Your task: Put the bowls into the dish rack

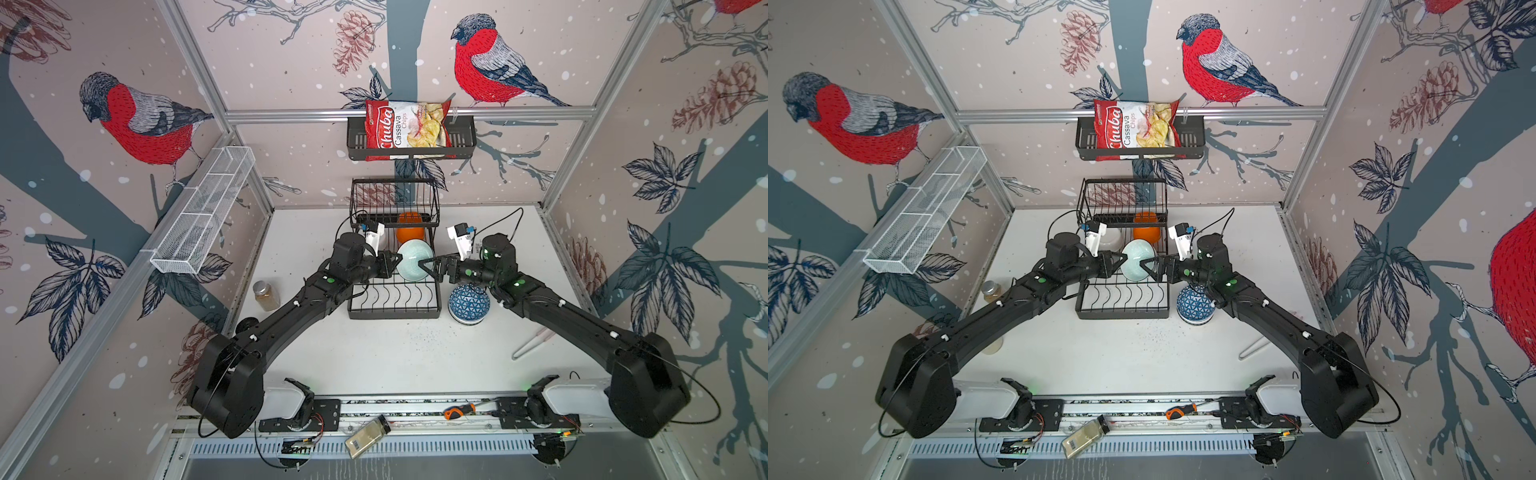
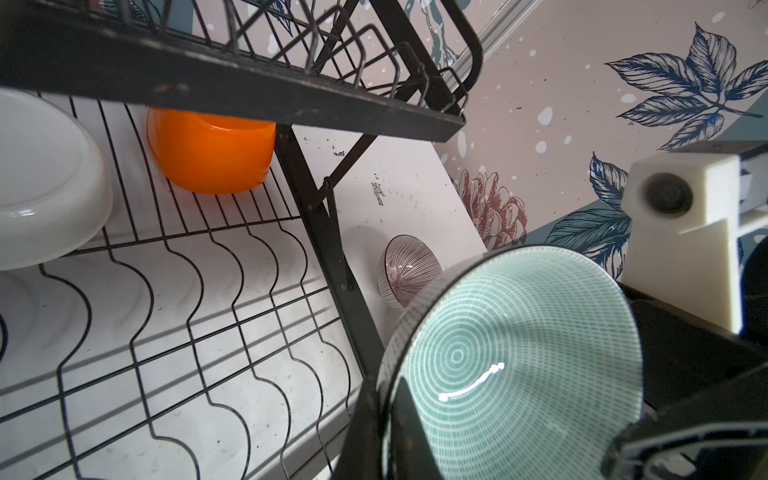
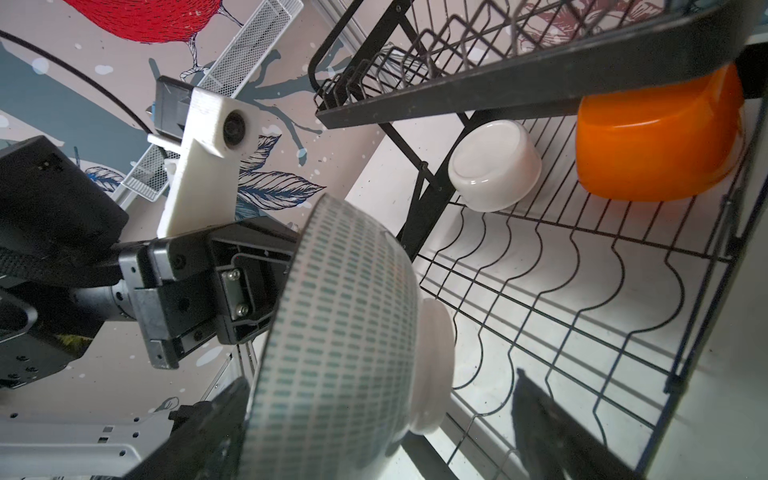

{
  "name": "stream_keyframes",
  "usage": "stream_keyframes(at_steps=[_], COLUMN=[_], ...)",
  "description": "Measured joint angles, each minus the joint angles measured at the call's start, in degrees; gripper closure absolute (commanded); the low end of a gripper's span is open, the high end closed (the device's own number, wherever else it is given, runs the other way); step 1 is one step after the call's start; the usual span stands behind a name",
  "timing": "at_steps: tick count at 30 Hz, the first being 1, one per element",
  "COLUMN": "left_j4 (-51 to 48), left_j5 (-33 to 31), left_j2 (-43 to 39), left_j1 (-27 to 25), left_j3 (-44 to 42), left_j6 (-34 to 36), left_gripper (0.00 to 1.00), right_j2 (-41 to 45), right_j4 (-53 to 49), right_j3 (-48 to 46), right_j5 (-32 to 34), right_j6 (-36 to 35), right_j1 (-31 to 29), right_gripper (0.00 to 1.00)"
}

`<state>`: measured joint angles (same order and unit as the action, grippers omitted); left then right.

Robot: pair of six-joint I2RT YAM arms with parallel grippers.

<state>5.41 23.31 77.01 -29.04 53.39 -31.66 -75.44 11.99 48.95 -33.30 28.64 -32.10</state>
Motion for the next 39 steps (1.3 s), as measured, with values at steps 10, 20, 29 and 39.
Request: stream_keyframes(at_steps=[10,20,29,39], left_j4=[2.0,2.9,3.1,3.3], left_j5=[0.9,1.6,2.0,2.1], left_j2=[0.2,1.1,1.6,2.3], left_j1=[0.1,0.1,0.1,0.1], left_j3=[0.0,0.0,0.0,-0.2], left_j6=[-0.1,-1.1,-1.1,-0.8], left_gripper=[1.00,1.00,1.00,1.00], right_j2=[-1.4,-2.3,-3.0,-3.4], right_j4=[2.2,4.2,4.5,4.0], right_j3=[0.5,0.6,0.6,0.6], right_j5=[-3.0,-3.2,-2.9,-0.9], right_j6=[1.3,2.9,4.3,5.8], right_j1=[-0.8,-1.2,-1.2,-1.2], right_gripper=[0.10,0.18,0.27,0.39])
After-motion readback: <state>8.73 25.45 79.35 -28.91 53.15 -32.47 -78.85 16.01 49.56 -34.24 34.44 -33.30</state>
